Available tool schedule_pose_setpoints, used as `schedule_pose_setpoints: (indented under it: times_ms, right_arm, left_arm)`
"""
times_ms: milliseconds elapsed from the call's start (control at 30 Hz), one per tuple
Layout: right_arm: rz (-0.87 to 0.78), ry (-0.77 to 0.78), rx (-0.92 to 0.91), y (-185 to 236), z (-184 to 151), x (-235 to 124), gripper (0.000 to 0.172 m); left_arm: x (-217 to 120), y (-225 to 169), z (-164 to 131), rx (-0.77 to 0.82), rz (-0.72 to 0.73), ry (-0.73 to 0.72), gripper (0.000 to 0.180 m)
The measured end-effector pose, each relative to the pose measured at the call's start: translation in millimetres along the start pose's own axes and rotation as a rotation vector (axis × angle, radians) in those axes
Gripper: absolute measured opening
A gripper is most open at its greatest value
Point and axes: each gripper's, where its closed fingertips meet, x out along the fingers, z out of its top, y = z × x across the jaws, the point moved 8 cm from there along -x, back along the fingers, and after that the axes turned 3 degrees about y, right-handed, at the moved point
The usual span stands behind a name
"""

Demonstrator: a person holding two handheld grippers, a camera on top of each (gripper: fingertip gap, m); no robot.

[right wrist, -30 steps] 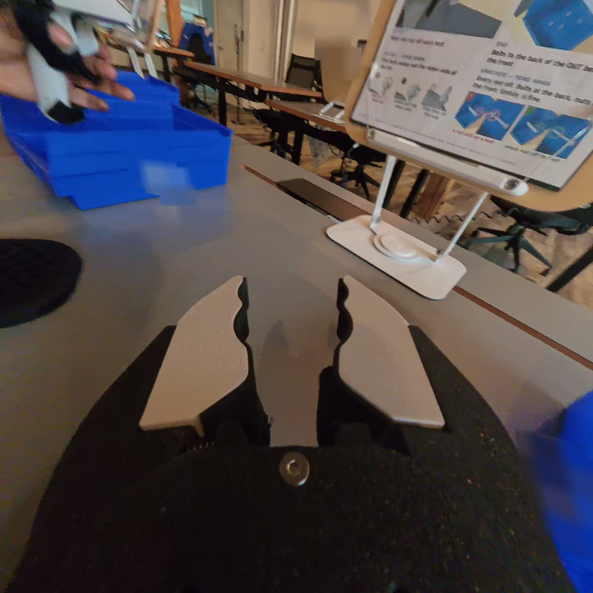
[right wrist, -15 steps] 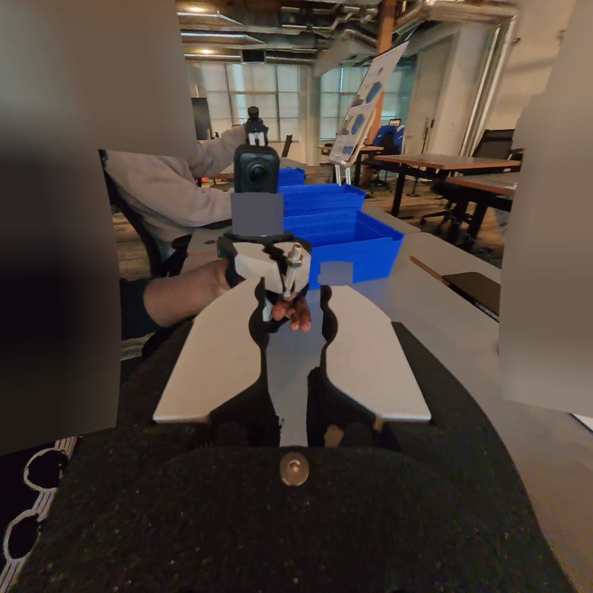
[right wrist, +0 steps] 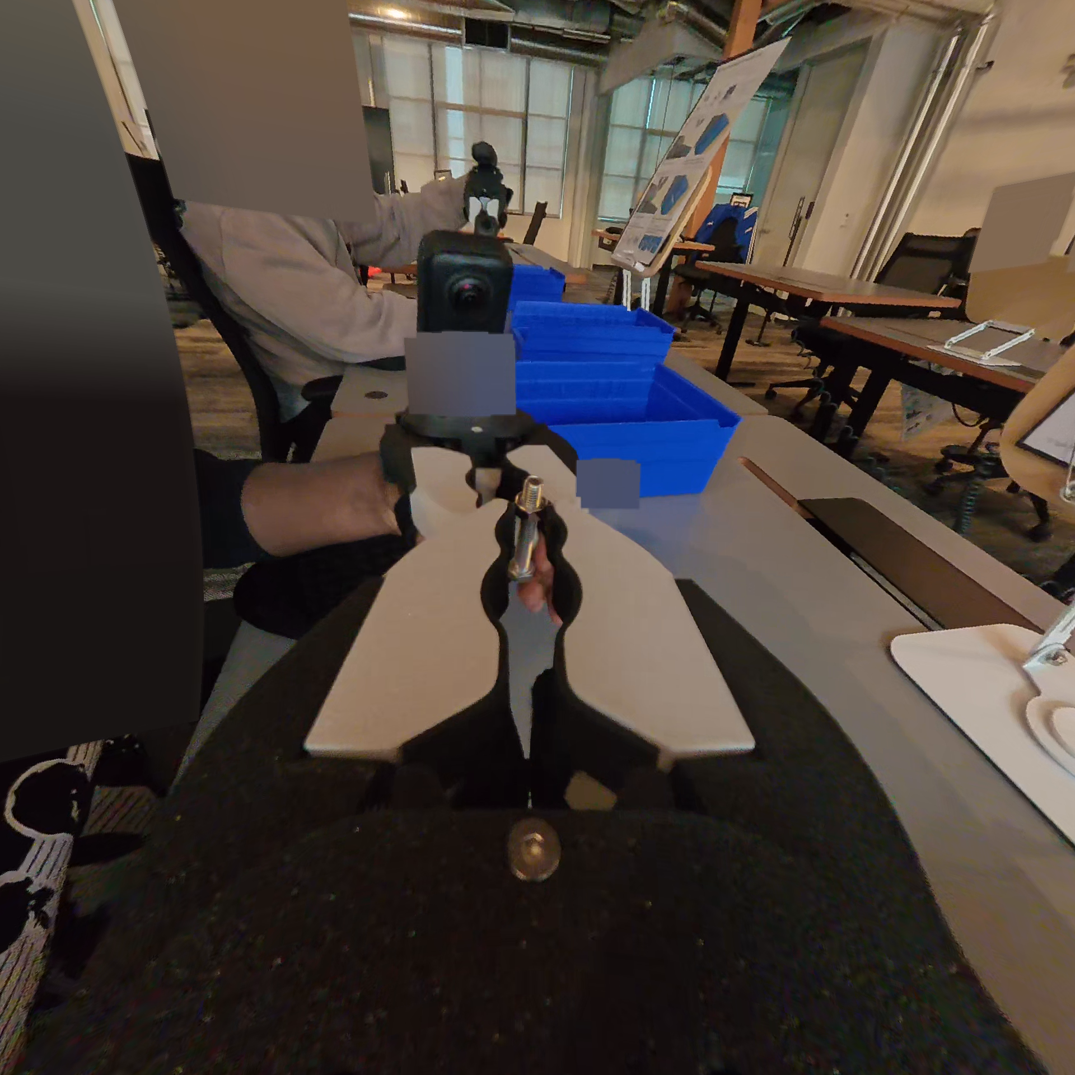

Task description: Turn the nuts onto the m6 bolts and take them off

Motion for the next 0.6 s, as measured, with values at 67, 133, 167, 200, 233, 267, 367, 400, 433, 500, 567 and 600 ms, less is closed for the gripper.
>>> schedule_pose_setpoints:
  times_ms: [67, 133, 167, 200, 233, 267, 367, 400, 433, 500, 567, 600]
  right_arm:
    - [0.008, -0.001, -0.006, 2, 2, 2, 0.009]
    - [0.003, 0.012, -0.018, 4, 2, 5, 0.009]
    - [0.002, 0.018, -0.022, 4, 1, 7, 0.009]
    - [0.0, 0.029, -0.021, 4, 0, 8, 0.009]
    - [-0.004, 0.039, -0.02, 3, -1, 9, 0.009]
    - [-0.008, 0.049, -0.019, 3, -2, 10, 0.009]
    - [-0.01, 0.058, -0.015, 2, -3, 11, 0.009]
    - [-0.009, 0.062, -0.013, 2, -3, 11, 0.009]
    - [-0.01, 0.07, -0.016, 2, -3, 12, 0.009]
    - [-0.018, 0.086, -0.029, 1, -3, 12, 0.009]
    - [-0.011, 0.087, -0.024, 1, -3, 13, 0.009]
    - [-0.007, 0.09, -0.017, 2, -3, 13, 0.009]
  left_arm:
    - [3, 0, -4, 0.04, 0.035, 0.032, 0.037]
    - [7, -2, -8, 0.079, 0.054, 0.073, 0.04]
    - [9, -3, -10, 0.097, 0.057, 0.092, 0.04]
    - [10, -4, -11, 0.112, 0.058, 0.108, 0.04]
    - [11, -5, -11, 0.122, 0.06, 0.118, 0.038]
    - [12, -6, -12, 0.129, 0.062, 0.124, 0.036]
    - [12, -5, -13, 0.128, 0.076, 0.135, 0.03]
    - [12, -5, -14, 0.124, 0.076, 0.143, 0.028]
    - [12, -5, -15, 0.119, 0.071, 0.149, 0.025]
    - [13, -5, -16, 0.111, 0.066, 0.145, 0.02]
    - [13, -4, -16, 0.104, 0.065, 0.139, 0.016]
    - [13, -4, -16, 0.101, 0.064, 0.139, 0.016]
